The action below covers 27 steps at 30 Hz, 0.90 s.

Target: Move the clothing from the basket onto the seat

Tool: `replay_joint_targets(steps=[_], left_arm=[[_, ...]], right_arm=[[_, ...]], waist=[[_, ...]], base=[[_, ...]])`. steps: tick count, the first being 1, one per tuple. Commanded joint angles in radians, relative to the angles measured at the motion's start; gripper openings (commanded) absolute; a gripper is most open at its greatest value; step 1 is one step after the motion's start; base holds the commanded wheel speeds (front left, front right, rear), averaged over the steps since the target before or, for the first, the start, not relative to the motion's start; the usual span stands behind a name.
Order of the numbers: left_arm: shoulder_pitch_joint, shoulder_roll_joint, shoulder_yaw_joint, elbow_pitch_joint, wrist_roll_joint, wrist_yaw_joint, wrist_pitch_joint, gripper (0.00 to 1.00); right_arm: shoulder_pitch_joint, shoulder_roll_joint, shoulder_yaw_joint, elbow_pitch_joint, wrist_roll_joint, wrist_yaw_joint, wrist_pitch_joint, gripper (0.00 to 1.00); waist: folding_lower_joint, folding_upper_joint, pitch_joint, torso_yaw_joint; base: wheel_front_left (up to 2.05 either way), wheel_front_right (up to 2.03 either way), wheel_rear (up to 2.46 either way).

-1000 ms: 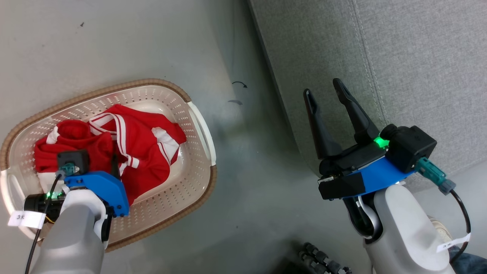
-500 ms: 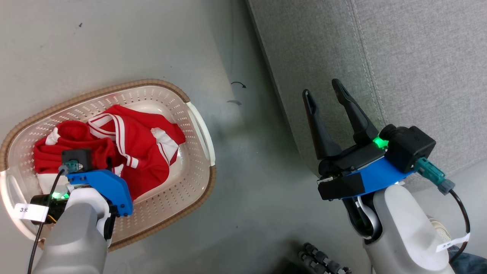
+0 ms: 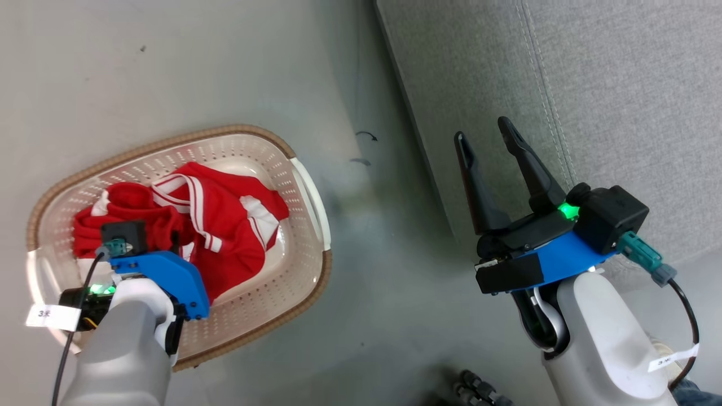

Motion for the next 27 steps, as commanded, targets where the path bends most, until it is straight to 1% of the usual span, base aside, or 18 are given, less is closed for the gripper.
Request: replay_joint_targets(steps=[1,10,16,20,27], left_arm=[[-0.004,-0.005,0.000,0.000,-0.006,-0.003,-0.005,0.00],[0.043,-0.071,0.004,0.001,-0.049,-0.018,-0.056,0.00],[0.081,-0.090,-0.017,-0.025,-0.068,-0.028,-0.082,0.00],[0.107,-0.109,-0.079,-0.080,-0.093,-0.027,-0.083,0.00],[0.117,-0.118,-0.215,-0.241,-0.189,-0.027,-0.031,0.00]], right_arm=[[-0.016,-0.002,-0.005,0.003,-0.008,0.000,-0.005,1.00],[0.026,-0.003,-0.041,0.055,-0.049,0.000,-0.004,1.00],[0.064,-0.003,-0.057,0.093,-0.060,0.000,-0.004,1.00],[0.103,-0.003,-0.082,0.119,-0.072,0.000,-0.004,1.00],[0.164,-0.003,-0.112,0.148,-0.082,0.000,-0.004,1.00]], waist=[[0.0000,0.0000,-0.022,0.018],[0.0000,0.0000,-0.205,0.121],[0.0000,0.0000,-0.328,0.175],[0.0000,0.0000,-0.405,0.216],[0.0000,0.0000,-0.503,0.277]], base=[[0.00,0.00,0.00],[0.00,0.00,0.00],[0.00,0.00,0.00],[0.00,0.00,0.00],[0.00,0.00,0.00]])
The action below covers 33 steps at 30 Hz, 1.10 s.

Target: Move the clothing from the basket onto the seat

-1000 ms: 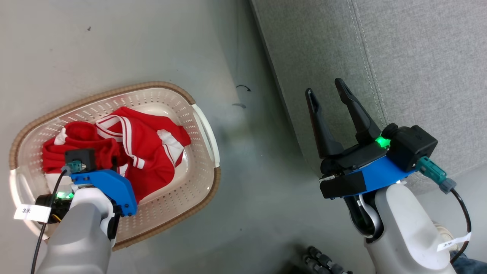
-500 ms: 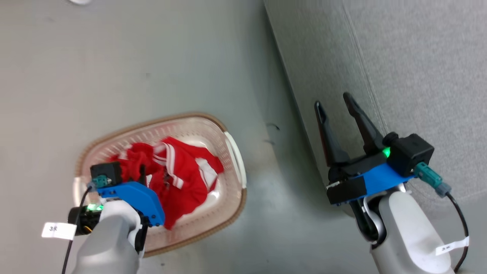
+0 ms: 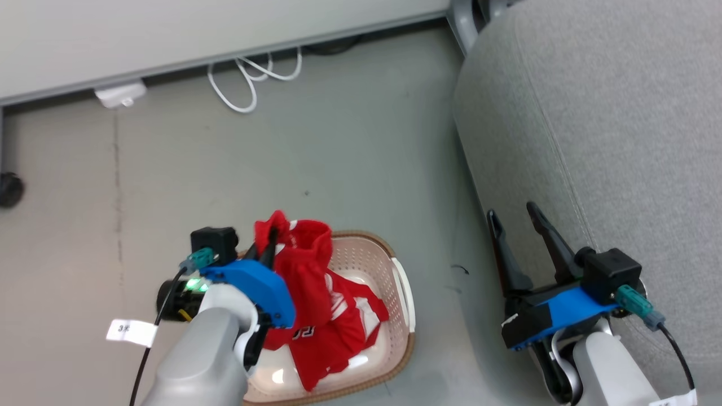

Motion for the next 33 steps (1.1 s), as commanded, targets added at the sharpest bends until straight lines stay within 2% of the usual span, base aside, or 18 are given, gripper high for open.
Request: replay_joint_targets(steps=[1,14,24,33], left_arm=[[0.006,-0.002,-0.040,-0.056,-0.030,-0.001,0.011,0.00],[-0.089,-0.001,-0.240,-0.333,-0.111,-0.001,0.059,0.00],[-0.171,0.000,-0.313,-0.426,-0.168,0.008,0.053,0.00],[-0.262,0.000,-0.421,-0.503,-0.238,0.050,0.039,0.00]], right_arm=[[0.029,-0.004,-0.007,0.012,-0.009,0.000,-0.002,1.00],[0.100,-0.004,-0.039,-0.001,-0.028,0.000,0.031,1.00],[0.126,-0.004,-0.020,-0.021,-0.029,0.000,0.057,1.00],[0.137,-0.004,-0.010,-0.041,-0.035,0.000,0.073,1.00]], waist=[[0.0003,0.0000,-0.079,0.056],[0.0003,0.0000,-0.178,0.102],[0.0003,0.0000,-0.214,0.096],[0.0003,0.0000,-0.229,0.088]], base=[[0.00,0.00,0.00],[0.00,0.00,0.00],[0.00,0.00,0.00],[0.00,0.00,0.00]])
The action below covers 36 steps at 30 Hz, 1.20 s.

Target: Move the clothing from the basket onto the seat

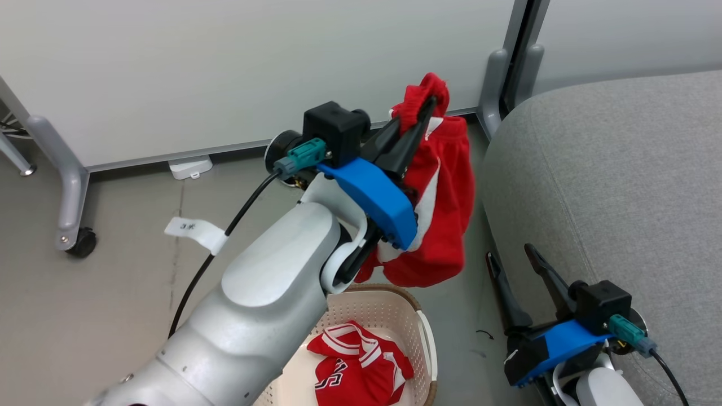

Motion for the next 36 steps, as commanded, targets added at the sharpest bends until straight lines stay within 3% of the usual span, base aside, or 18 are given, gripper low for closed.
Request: replay_joint_targets(steps=[1,13,36], left_arm=[[-0.030,0.001,-0.015,-0.006,-0.010,0.012,-0.004,0.00],[-0.077,0.001,-0.124,0.016,-0.098,0.050,-0.031,0.00],[-0.119,0.001,-0.248,0.077,-0.193,0.066,-0.075,0.00]], right_arm=[[0.013,-0.003,0.003,-0.007,-0.002,0.000,0.002,1.00],[-0.010,-0.003,0.056,-0.035,0.009,0.000,0.022,1.00],[-0.165,-0.003,0.242,-0.035,0.078,0.000,0.204,1.00]], waist=[[0.0000,-0.0001,-0.001,-0.002],[0.0000,-0.0001,-0.002,-0.014],[0.0000,-0.0001,0.026,0.002]], base=[[0.00,0.00,0.00],[0.00,0.00,0.00],[0.00,0.00,0.00]])
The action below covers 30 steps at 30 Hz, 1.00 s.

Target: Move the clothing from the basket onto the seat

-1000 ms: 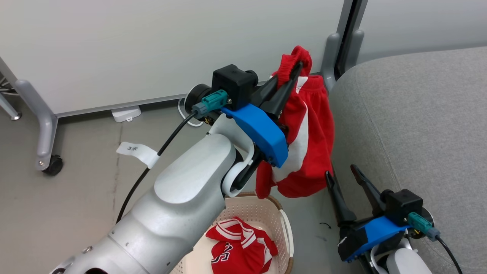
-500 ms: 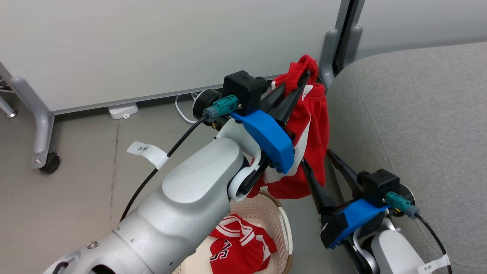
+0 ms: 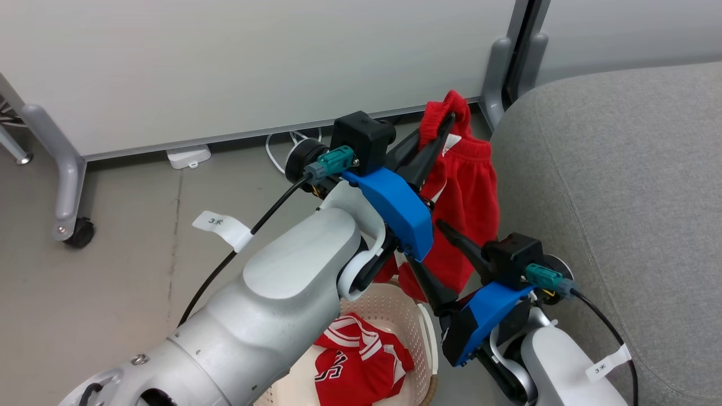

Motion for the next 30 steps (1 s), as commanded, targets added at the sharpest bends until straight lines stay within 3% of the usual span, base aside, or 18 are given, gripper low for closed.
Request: replay_joint_targets(steps=[1,9,20,21,22,24,30], left_arm=[[-0.020,0.001,-0.004,0.007,-0.007,0.007,-0.007,0.00],[-0.026,0.001,-0.027,0.016,-0.037,0.008,-0.019,0.00],[-0.035,0.001,-0.071,0.001,-0.081,0.016,-0.026,0.00],[-0.035,0.001,-0.074,0.000,-0.085,0.016,-0.027,0.00],[-0.035,0.001,-0.078,0.000,-0.090,0.016,-0.028,0.00],[-0.035,0.001,-0.085,0.000,-0.097,0.017,-0.029,0.00],[-0.041,0.001,-0.096,0.011,-0.110,0.024,-0.032,0.00]], right_arm=[[-0.004,-0.004,0.003,-0.003,0.007,0.000,0.002,1.00],[-0.048,-0.004,0.006,0.048,0.010,0.000,-0.014,1.00],[-0.144,-0.003,-0.012,0.206,0.019,0.000,-0.060,1.00],[-0.152,-0.003,-0.009,0.222,0.023,0.000,-0.063,0.80],[-0.160,-0.003,-0.005,0.237,0.028,0.000,-0.069,0.45],[-0.168,-0.003,0.002,0.258,0.034,0.000,-0.076,0.00],[-0.176,-0.003,0.019,0.296,0.057,0.000,-0.093,0.00]], waist=[[0.0000,0.0000,0.002,0.000],[0.0000,0.0000,0.006,0.001],[0.0000,0.0000,-0.003,0.011],[0.0000,0.0000,-0.005,0.012],[0.0000,0.0000,-0.006,0.012],[0.0000,0.0000,-0.010,0.013],[0.0000,0.0000,-0.015,0.011]], base=[[0.00,0.00,0.00],[0.00,0.00,0.00],[0.00,0.00,0.00],[0.00,0.00,0.00],[0.00,0.00,0.00],[0.00,0.00,0.00],[0.00,0.00,0.00]])
